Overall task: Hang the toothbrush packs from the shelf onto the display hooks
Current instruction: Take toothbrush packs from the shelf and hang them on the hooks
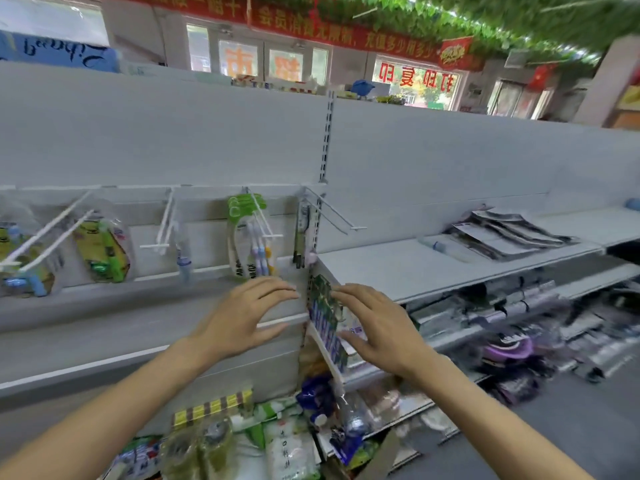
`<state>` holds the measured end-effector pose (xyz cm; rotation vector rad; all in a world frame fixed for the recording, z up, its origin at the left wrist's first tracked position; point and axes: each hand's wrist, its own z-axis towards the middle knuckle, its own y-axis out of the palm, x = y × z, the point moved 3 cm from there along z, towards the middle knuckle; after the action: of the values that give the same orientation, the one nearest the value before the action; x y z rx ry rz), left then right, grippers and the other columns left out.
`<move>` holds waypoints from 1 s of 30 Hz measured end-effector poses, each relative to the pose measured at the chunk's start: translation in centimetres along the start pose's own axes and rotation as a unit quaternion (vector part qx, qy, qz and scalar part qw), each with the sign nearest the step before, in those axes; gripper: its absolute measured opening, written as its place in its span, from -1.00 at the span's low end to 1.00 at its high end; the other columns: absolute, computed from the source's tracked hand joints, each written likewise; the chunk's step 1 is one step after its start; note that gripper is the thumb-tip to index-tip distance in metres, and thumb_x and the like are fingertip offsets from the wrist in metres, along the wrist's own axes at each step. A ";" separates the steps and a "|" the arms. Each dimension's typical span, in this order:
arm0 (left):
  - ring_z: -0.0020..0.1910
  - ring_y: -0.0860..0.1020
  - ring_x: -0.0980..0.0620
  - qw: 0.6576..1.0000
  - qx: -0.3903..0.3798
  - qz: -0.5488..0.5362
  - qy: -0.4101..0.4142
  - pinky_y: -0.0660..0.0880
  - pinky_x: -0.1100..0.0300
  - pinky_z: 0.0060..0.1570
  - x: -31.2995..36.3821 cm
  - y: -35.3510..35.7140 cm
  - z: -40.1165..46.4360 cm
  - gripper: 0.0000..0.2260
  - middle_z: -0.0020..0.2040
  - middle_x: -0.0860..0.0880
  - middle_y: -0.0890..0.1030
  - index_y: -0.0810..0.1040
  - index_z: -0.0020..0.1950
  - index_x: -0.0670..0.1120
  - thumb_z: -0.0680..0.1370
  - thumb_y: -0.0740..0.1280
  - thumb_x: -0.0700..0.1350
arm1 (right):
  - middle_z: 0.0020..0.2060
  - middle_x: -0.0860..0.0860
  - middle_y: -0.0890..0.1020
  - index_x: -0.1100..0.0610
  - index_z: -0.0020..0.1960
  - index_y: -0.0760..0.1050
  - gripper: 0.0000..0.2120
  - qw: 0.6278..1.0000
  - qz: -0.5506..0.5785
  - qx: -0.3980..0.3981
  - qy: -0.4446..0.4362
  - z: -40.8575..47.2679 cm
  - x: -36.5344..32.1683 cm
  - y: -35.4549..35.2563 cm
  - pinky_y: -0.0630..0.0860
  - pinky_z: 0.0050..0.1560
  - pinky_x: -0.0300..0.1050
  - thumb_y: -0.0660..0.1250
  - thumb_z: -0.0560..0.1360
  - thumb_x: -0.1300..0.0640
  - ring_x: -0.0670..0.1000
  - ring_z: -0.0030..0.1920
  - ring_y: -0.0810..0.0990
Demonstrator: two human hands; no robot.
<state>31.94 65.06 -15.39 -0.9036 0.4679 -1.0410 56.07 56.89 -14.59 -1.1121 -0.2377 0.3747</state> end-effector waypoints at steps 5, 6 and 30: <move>0.31 0.48 0.11 1.000 0.006 -0.019 0.004 0.41 0.19 0.34 4.8 5.0 7.7 -0.60 0.29 0.09 0.56 0.54 0.33 0.00 0.55 0.36 0.14 | 0.38 0.00 0.48 0.07 0.46 0.36 -0.46 1.000 -0.006 0.004 0.023 -4.4 8.7 -2.8 0.41 0.39 -0.02 0.29 0.55 -0.13 0.05 0.40 0.43; 0.30 0.48 0.11 1.000 0.005 -0.019 0.009 0.43 0.18 0.32 5.5 6.0 9.3 -0.60 0.28 0.09 0.56 0.54 0.32 0.01 0.55 0.37 0.14 | 0.37 0.00 0.48 0.07 0.45 0.37 -0.46 1.000 -0.007 0.006 0.029 -5.1 10.4 -3.2 0.41 0.38 -0.02 0.30 0.54 -0.12 0.05 0.39 0.44; 0.36 0.42 0.13 0.996 -0.079 -0.042 0.007 0.48 0.17 0.23 4.8 34.3 43.1 -0.58 0.41 0.18 0.44 0.41 0.42 0.16 0.56 0.35 0.04 | 0.43 -0.06 0.40 0.06 0.50 0.30 -0.45 0.973 -0.047 -0.058 0.217 -7.8 52.9 -3.0 0.41 0.32 -0.06 0.32 0.57 -0.07 0.02 0.43 0.36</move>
<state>83.16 85.66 -18.74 -1.0648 0.5338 -1.0975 107.72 70.86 -15.21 -1.2635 0.0763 0.0259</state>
